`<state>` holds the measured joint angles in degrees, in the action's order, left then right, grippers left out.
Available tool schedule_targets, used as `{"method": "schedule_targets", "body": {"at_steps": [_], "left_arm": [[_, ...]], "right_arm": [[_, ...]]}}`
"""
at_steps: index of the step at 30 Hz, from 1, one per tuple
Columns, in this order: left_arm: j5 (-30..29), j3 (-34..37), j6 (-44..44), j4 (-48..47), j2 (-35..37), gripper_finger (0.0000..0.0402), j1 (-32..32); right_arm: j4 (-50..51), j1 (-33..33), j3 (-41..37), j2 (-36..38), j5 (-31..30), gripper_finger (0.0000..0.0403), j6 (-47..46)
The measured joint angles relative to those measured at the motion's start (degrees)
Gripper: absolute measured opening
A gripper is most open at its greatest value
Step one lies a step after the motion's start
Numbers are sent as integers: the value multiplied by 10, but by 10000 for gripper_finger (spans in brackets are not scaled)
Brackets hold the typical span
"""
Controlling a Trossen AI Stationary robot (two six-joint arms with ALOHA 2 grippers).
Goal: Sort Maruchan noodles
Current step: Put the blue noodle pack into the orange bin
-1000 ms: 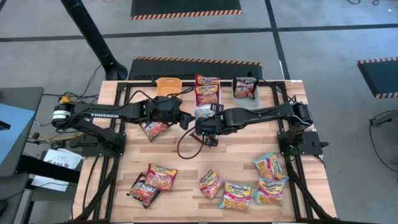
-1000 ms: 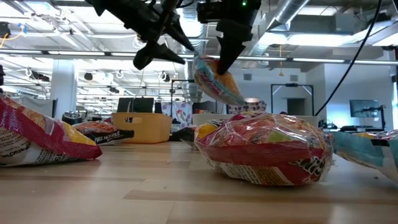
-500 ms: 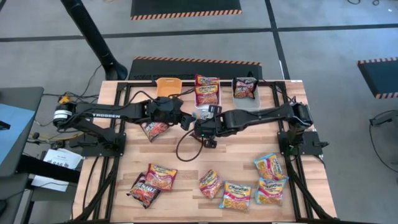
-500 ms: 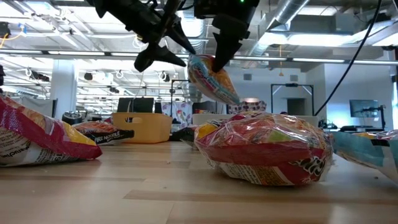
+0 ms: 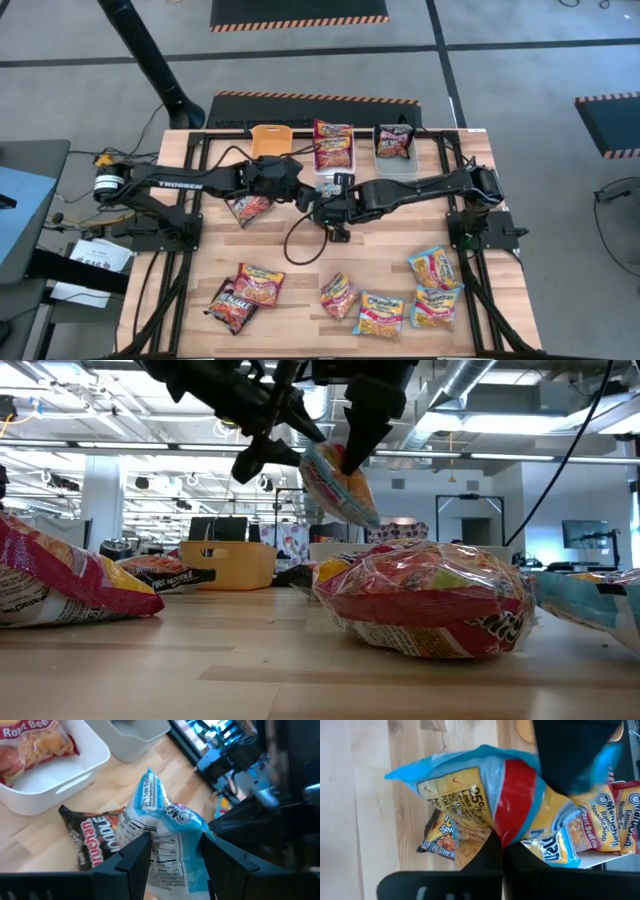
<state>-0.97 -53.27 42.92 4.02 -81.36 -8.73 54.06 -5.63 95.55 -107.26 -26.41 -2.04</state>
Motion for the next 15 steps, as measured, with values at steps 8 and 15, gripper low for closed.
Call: {"method": "schedule_targets", "body": {"at_steps": [8, 15], "left_arm": [[18, 0, -45, 4, -3, 118, -2], [16, 0, -79, 6, -3, 33, -2]], "right_arm": [[-4, 0, 0, 0, -1, 4, 6], [-6, 1, 0, 0, -2, 4, 6]]}}
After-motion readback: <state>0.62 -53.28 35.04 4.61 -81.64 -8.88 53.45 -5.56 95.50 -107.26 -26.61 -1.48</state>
